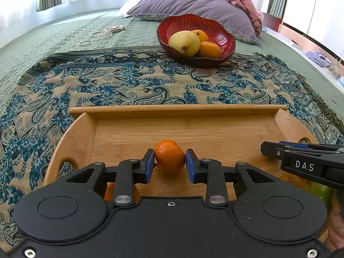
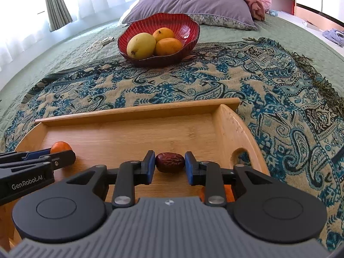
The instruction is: Organize fruits
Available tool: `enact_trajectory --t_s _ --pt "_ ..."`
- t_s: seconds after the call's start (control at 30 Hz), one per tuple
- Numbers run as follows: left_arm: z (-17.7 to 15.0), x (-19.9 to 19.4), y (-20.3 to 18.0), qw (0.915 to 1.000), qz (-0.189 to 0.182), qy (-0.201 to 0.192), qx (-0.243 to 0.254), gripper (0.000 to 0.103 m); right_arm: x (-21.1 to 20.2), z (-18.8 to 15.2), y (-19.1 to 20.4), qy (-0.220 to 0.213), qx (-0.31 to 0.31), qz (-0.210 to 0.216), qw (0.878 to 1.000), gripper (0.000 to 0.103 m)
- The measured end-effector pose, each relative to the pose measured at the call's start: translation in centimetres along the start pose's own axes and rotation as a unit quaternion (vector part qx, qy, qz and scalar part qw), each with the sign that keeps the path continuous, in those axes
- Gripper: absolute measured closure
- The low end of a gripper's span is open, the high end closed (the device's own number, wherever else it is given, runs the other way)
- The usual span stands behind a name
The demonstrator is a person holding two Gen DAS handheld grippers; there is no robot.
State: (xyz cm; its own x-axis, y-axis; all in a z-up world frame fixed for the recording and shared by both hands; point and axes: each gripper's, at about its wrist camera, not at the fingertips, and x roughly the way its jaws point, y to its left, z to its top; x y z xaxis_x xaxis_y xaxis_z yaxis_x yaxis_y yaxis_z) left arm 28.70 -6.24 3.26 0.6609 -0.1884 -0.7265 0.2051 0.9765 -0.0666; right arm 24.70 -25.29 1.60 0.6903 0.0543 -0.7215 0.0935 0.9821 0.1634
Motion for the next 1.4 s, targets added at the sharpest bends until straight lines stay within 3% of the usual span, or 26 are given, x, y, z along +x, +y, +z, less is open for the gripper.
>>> enact_trajectory --t_s 0.13,0.57,0.67,1.0,1.4 --pt "0.0 0.1 -0.1 1.0 0.002 0.0 0.006 0.072 -0.1 -0.1 -0.2 0.0 0.007 0.005 1.0 0.056" --pt "-0.1 -2.7 -0.6 0.9991 0.005 -0.036 0.019 0.041 -2.9 -0.3 -0.4 -0.036 0.01 0.026 0.999 0.045" --pt "-0.4 -4.0 -0.7 0.9987 0.006 -0.047 0.018 0.029 -4.2 -0.6 -0.1 -0.053 -0.003 0.025 0.998 0.041" --pt "-2.7 -9.8 -1.2 0.9951 0.01 -0.091 0.037 0.009 -9.4 -2.6 0.8 -0.126 -0.055 0.014 0.99 0.026" --pt "-7.5 -15.7 -0.1 0.9927 0.003 -0.117 0.029 0.003 -14.7 -5.8 0.7 -0.18 -0.064 0.019 0.981 0.012"
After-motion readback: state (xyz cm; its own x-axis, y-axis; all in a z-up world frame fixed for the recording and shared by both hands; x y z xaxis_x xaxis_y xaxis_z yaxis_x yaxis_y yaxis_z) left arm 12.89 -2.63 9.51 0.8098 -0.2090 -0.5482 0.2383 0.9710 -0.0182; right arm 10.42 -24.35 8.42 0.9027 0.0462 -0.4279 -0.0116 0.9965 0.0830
